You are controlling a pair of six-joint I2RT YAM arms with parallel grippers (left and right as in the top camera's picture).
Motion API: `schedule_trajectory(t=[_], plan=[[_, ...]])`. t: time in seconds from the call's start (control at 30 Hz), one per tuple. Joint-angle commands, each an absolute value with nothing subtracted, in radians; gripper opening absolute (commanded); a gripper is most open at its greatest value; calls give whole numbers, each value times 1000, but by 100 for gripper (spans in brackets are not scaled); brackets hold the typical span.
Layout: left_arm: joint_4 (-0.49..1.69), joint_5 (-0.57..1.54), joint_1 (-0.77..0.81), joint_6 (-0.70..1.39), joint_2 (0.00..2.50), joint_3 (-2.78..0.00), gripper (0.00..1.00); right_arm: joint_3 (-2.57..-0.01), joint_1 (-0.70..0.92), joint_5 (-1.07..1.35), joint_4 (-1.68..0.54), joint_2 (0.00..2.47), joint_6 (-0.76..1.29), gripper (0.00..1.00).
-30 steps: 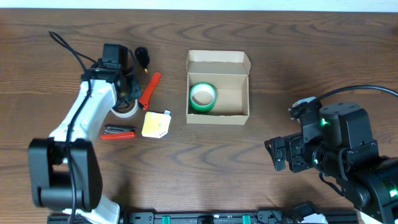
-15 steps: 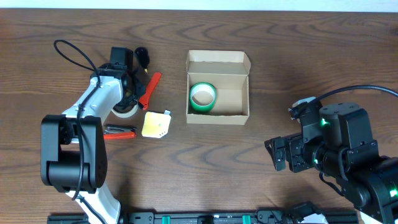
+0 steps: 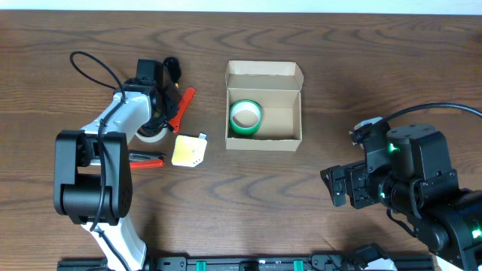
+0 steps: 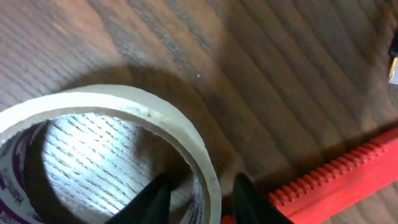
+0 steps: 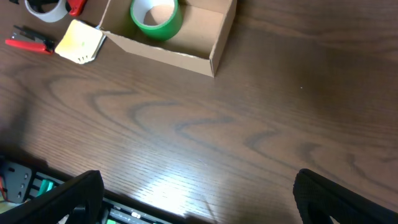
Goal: Pack container
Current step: 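Place the white masking tape into the box beside the green tape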
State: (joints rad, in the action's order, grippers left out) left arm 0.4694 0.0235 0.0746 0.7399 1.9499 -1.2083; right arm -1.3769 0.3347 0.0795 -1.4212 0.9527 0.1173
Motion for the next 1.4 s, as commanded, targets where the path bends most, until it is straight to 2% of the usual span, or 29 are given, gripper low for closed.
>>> schedule_trajectory(t=[0.0, 0.07, 0.2, 0.33, 0.5, 0.6, 0.97, 1.1, 1.37], plan=[[471, 26, 73, 741, 1963, -1206, 17, -1376, 328, 86, -1423, 947, 107, 99], [471, 25, 73, 741, 1963, -1208, 6, -1376, 328, 86, -1423, 947, 107, 99], [501, 21, 73, 728, 1962, -1228, 6, -1376, 328, 86, -1423, 947, 107, 99], [644, -26, 72, 640, 1952, -1333, 6, -1376, 328, 86, -1423, 947, 107, 99], [747, -45, 105, 390, 1894, -1496, 6, -1376, 328, 86, -1423, 947, 107, 99], [749, -5, 168, 192, 1836, -1546, 6, -1376, 328, 86, -1423, 947, 107, 99], [770, 218, 526, -242, 1740, -1556, 6, -1376, 328, 86, -1423, 947, 107, 99], [835, 217, 621, -404, 1748, -1555, 6, -1376, 328, 86, -1423, 947, 107, 99], [854, 226, 661, -352, 1781, -1553, 6, -1376, 328, 86, -1423, 947, 107, 99]])
